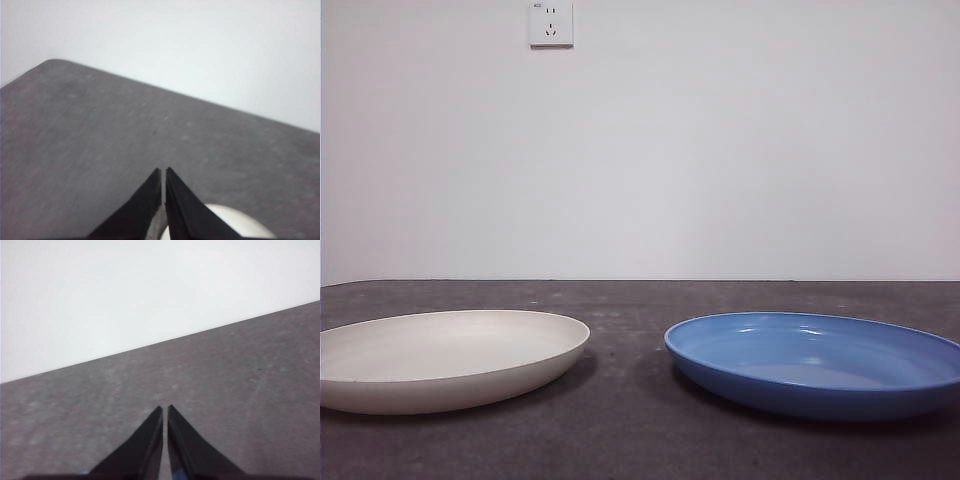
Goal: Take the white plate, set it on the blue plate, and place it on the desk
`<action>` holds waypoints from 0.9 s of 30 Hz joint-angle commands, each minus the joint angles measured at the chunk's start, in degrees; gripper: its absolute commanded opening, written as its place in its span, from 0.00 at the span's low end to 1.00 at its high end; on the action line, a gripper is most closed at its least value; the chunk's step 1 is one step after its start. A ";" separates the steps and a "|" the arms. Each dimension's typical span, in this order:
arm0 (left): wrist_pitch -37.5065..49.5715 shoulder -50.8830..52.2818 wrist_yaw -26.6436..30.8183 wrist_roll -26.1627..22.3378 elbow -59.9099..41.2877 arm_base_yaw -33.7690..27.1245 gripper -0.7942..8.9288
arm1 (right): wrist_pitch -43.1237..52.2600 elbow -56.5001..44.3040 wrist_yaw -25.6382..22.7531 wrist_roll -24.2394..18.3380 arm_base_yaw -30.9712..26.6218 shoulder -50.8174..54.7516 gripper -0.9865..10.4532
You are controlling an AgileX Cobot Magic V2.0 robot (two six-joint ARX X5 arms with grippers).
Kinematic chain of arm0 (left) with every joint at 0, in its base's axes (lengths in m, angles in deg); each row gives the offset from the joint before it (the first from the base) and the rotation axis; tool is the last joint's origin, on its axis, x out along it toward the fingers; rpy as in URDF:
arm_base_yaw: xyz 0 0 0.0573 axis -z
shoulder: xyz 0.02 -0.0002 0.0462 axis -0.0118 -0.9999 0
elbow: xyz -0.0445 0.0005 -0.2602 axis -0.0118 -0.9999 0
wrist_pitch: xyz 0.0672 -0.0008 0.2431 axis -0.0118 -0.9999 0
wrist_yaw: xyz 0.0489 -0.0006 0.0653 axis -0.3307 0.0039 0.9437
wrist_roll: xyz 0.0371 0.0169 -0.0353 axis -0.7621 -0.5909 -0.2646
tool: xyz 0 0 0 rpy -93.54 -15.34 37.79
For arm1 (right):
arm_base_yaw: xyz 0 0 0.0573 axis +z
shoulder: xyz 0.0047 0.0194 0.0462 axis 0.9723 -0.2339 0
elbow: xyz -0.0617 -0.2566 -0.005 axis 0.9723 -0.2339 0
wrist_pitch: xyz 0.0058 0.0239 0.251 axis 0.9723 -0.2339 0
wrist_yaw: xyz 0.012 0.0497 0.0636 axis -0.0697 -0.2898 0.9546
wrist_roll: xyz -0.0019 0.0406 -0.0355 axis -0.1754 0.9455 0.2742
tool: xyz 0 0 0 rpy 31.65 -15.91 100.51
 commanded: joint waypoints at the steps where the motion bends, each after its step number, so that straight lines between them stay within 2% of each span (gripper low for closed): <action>1: 0.07 -3.45 -1.51 0.13 6.08 0.76 0.10 | 0.33 5.11 1.84 2.62 1.09 -3.98 0.10; 8: -6.34 -14.19 -3.52 0.13 20.31 2.05 0.10 | -5.38 18.40 8.55 2.49 4.00 -15.74 0.10; 15: -10.88 -22.93 -13.27 0.13 30.99 3.26 0.10 | -15.28 31.26 17.64 -0.59 7.76 -26.49 0.10; 20: -13.81 -26.84 -18.60 0.13 35.28 5.49 0.10 | -17.68 35.98 22.64 -2.43 13.22 -31.06 0.10; 27: -14.05 -29.86 -20.44 -1.36 38.12 11.21 0.10 | -17.75 38.80 30.12 -8.17 18.62 -35.43 0.10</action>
